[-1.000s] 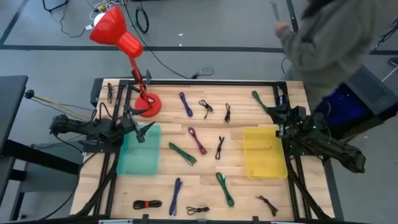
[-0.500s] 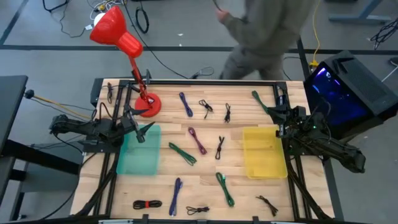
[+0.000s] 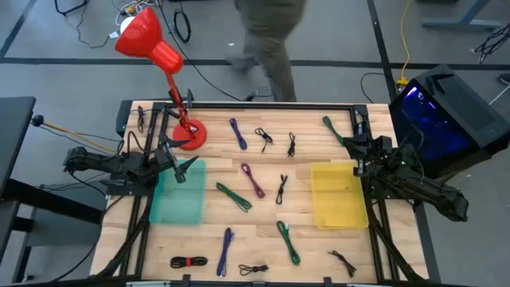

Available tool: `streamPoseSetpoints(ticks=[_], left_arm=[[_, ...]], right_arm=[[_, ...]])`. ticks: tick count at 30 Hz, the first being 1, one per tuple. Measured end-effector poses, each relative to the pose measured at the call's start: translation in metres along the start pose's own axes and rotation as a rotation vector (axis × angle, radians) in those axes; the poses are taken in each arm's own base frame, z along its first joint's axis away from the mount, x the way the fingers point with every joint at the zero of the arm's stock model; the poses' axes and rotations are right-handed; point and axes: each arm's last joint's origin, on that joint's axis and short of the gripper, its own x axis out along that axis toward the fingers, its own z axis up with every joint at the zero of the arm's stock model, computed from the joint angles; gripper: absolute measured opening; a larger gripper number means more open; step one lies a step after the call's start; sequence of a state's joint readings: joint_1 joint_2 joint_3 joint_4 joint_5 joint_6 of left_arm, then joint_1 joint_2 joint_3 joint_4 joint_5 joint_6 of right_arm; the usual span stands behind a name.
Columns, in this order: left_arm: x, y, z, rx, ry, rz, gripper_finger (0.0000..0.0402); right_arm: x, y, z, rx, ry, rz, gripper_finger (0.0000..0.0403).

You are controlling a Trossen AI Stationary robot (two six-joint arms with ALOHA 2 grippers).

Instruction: Pick & Place USB Port

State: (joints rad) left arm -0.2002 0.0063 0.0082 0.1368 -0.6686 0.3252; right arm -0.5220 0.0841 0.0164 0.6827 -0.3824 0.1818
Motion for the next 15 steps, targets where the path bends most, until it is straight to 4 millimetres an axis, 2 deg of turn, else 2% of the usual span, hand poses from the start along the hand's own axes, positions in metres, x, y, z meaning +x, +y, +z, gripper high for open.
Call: streamPoseSetpoints(ticks=[15], left_arm=[[0.0,0.0003,0.0001,-0.001,0.001,0.009,0.0303]], right_arm=[[0.0,0.0,-0.0001,0.0,0.0,0.0,0.0036]])
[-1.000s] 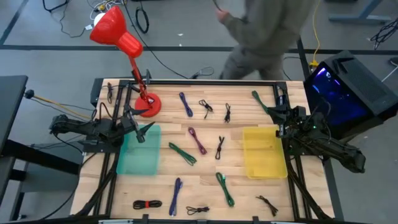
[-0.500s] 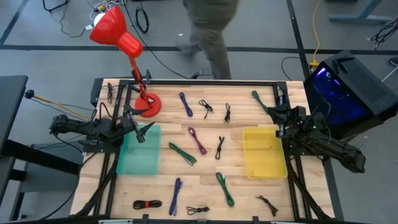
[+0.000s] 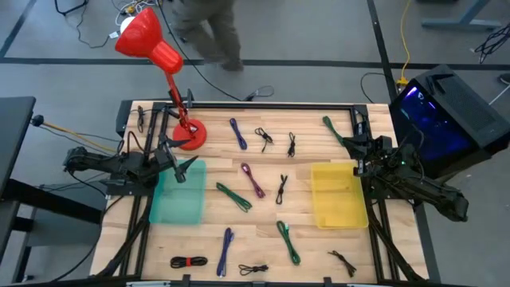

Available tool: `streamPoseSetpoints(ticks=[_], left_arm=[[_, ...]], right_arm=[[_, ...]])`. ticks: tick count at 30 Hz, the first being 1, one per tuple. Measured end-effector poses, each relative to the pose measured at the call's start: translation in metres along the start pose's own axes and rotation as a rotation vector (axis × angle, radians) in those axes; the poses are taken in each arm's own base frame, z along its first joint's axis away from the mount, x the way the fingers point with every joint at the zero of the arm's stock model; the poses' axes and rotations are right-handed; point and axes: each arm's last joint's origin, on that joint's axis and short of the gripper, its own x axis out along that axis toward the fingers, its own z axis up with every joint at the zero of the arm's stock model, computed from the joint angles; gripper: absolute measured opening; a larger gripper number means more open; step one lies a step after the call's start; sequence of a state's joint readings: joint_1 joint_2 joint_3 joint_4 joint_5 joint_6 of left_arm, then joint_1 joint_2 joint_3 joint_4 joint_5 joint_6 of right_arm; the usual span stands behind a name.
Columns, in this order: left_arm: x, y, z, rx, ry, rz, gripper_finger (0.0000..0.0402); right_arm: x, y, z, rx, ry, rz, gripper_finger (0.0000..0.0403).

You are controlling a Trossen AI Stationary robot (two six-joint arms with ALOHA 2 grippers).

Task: Pick & Place USB Port
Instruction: Put the top right green charger cable into the green bin

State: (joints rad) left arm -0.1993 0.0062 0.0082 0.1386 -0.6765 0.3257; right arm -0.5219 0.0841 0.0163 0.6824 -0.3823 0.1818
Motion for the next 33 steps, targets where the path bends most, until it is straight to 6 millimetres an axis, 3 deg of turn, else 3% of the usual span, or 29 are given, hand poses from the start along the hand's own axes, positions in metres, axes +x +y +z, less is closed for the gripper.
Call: streamPoseSetpoints(ticks=[8,16,19,23,30,33], left_arm=[[0.0,0.0,0.0,0.002,0.003,-0.001,0.0303],[0.0,0.001,0.0,0.002,0.01,0.021,0.0303],[0.0,0.001,0.0,0.002,0.009,0.021,0.0303],[0.0,0.001,0.0,0.002,0.01,0.02,0.0303],[0.0,0.001,-0.001,0.002,0.01,0.02,0.0303],[0.0,0.001,0.0,0.027,0.007,0.021,0.0303]], right_arm=[[0.0,0.0,0.001,0.015,-0.011,0.003,0.0036],[0.0,0.003,0.006,0.305,-0.054,0.041,0.0036],[0.002,0.006,0.0,0.388,0.012,0.102,0.0036],[0.005,0.007,-0.003,0.331,0.011,0.07,0.0036],[0.006,-0.006,0.005,0.056,-0.151,-0.392,0.0036],[0.013,-0.005,0.009,0.1,-0.155,-0.312,0.0036]])
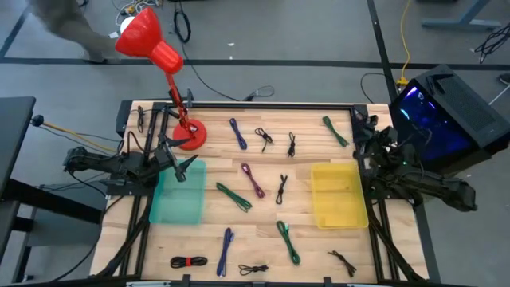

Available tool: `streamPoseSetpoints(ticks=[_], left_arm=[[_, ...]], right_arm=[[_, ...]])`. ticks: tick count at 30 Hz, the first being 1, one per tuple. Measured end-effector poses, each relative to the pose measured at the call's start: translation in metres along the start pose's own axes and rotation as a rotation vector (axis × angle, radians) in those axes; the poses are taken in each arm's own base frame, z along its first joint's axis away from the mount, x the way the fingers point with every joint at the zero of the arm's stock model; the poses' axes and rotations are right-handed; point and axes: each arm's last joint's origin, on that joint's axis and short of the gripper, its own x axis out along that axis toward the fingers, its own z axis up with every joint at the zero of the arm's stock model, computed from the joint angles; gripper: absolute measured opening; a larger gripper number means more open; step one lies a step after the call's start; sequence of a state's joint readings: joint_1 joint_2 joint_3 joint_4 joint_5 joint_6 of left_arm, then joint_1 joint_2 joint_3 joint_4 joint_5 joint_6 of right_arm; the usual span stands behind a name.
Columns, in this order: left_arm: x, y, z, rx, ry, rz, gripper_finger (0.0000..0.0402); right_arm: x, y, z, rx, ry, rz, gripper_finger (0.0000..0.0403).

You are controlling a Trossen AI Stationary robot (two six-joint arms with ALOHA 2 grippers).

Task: Pick & Place USB Port
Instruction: Put the top right green charger cable into the green bin

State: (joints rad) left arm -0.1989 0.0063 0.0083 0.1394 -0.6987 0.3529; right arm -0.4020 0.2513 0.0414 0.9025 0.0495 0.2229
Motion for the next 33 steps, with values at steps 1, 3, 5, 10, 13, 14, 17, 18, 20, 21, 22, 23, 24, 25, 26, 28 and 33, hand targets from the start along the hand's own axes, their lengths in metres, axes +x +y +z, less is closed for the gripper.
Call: streamPoseSetpoints(ticks=[1,3,5,10,13,14,17,18,20,21,22,23,24,25,26,28,33], left_arm=[[0.0,0.0,0.001,0.031,-0.004,0.002,0.0303],[0.0,0.0,0.001,0.108,-0.005,0.002,0.0303],[0.0,0.0,0.001,0.144,-0.005,-0.001,0.0303],[0.0,0.001,0.003,0.128,-0.027,0.001,0.0303],[0.0,0.0,0.004,0.117,-0.053,-0.029,0.0303],[0.0,0.0,0.005,0.097,-0.064,-0.046,0.0303],[0.0,-0.002,0.007,0.037,-0.104,-0.11,0.0303],[-0.001,-0.002,0.009,0.02,-0.13,-0.13,0.0303],[-0.001,-0.002,0.01,-0.006,-0.151,-0.169,0.0303],[-0.001,-0.003,0.01,-0.022,-0.148,-0.179,0.0303],[-0.001,-0.003,0.01,-0.044,-0.146,-0.183,0.0303],[-0.001,-0.003,0.01,-0.068,-0.142,-0.185,0.0303],[-0.001,-0.003,0.009,-0.089,-0.137,-0.188,0.0303],[-0.001,-0.003,0.009,-0.11,-0.131,-0.191,0.0303],[-0.001,-0.003,0.009,-0.141,-0.129,-0.193,0.0303],[-0.001,-0.003,0.01,-0.201,-0.132,-0.2,0.0303],[-0.001,-0.003,0.009,-0.209,-0.127,-0.205,0.0303]], right_arm=[[0.006,0.003,0.003,0.026,0.025,0.075,0.0036],[0.023,0.01,0.008,0.057,0.116,0.216,0.0036],[0.043,0.017,0.006,0.075,0.236,0.308,0.0036],[0.105,0.026,-0.005,-0.229,0.354,0.231,0.0036],[0.132,0.019,-0.02,-0.526,0.477,0.018,0.0036],[0.137,0.017,-0.024,-0.622,0.521,-0.058,0.0036],[0.148,0.009,-0.036,-0.769,0.602,-0.273,0.0036],[0.148,0.006,-0.042,-0.765,0.63,-0.331,0.0036],[0.144,0.0,-0.058,-0.733,0.727,-0.398,0.0036],[0.14,-0.001,-0.065,-0.707,0.795,-0.406,0.0036],[0.136,-0.003,-0.071,-0.684,0.879,-0.403,0.0036],[0.13,-0.007,-0.077,-0.67,0.976,-0.414,0.0036],[0.123,-0.011,-0.082,-0.673,1.079,-0.434,0.0036],[0.114,-0.016,-0.086,-0.689,1.182,-0.476,0.0036],[0.107,-0.02,-0.088,-0.708,1.245,-0.538,0.0036],[0.097,-0.028,-0.086,-0.729,1.316,-0.648,0.0036],[0.074,-0.048,-0.081,-0.632,1.521,-0.777,0.0036]])
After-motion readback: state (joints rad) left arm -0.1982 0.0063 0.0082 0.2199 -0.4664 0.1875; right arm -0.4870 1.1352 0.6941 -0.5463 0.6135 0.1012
